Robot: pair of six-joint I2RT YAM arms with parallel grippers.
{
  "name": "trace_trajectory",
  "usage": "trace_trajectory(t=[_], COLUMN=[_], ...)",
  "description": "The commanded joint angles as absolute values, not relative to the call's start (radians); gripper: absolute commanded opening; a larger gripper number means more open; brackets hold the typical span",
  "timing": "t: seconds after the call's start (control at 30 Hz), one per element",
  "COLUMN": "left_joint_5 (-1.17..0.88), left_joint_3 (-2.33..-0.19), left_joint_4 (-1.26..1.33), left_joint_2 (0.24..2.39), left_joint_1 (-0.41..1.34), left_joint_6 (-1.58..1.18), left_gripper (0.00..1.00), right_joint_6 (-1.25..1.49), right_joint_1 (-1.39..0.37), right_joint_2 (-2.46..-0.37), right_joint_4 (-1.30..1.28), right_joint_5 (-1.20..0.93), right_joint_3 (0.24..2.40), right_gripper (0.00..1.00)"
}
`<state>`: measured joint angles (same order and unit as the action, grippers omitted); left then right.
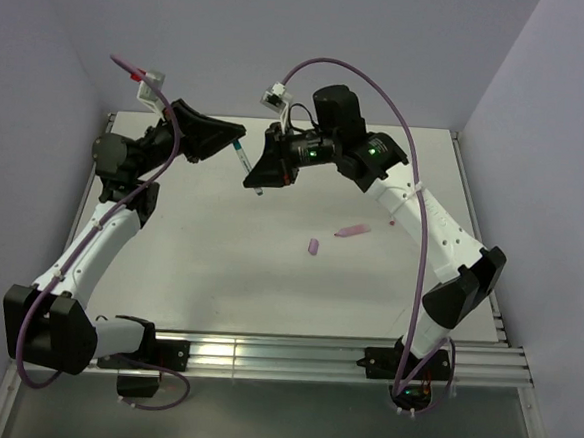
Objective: Insert the pens into the pen caps
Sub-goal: Press the pen cap onto the pen.
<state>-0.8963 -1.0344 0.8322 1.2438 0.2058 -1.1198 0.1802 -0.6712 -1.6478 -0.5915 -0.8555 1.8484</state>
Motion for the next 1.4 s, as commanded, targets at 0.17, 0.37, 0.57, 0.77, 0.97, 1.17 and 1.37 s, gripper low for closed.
trace_trajectory(t=[0.17, 0.37, 0.57, 0.77, 0.97, 1.17, 1.37], left_joint_5=[-1.086, -1.100, -1.141, -1.177, -1.181, -1.173, -1.163], left_joint_3=[-0.966, -0.913, -0.877, -0.861, -0.819, -0.778, -0.749], left_joint_4=[0.833, 0.828, 0.732, 0.683, 0.646, 0.660, 0.744], left_joint_2=[1.238, 1.223, 1.189, 1.175, 1.157, 1.152, 1.154], left_joint_1=[0.281, 0.310, 0.334, 0.354, 0.371, 0.382, 0.390], left_joint_6=[-1.129, -1.138, -1.088, -1.072, -1.071, -1.092, -1.158], left_gripper=[0.00, 0.00, 0.00, 0.00, 0.00, 0.00, 0.00], right_joint_6=[0.236, 0.232, 0.167, 0.069, 0.012, -0.024, -0.043], right_joint_1=[-0.640, -0.640, -0.632, -0.621, -0.620, -0.621, -0.621], right_joint_2=[-1.689, -1.707, -1.672, -1.661, -1.664, -1.666, -1.674], right_joint_4=[-0.299, -0.284, -0.295, -0.334, -0.365, -0.382, -0.388], right_joint_5=[-0.814, -0.887, -0.908, -0.862, -0.822, -0.789, -0.755], right_joint_3=[2.016, 2.069, 2.005, 1.990, 2.020, 2.046, 2.063], right_gripper=[0.00, 0.00, 0.00, 0.00, 0.00, 0.00, 0.00])
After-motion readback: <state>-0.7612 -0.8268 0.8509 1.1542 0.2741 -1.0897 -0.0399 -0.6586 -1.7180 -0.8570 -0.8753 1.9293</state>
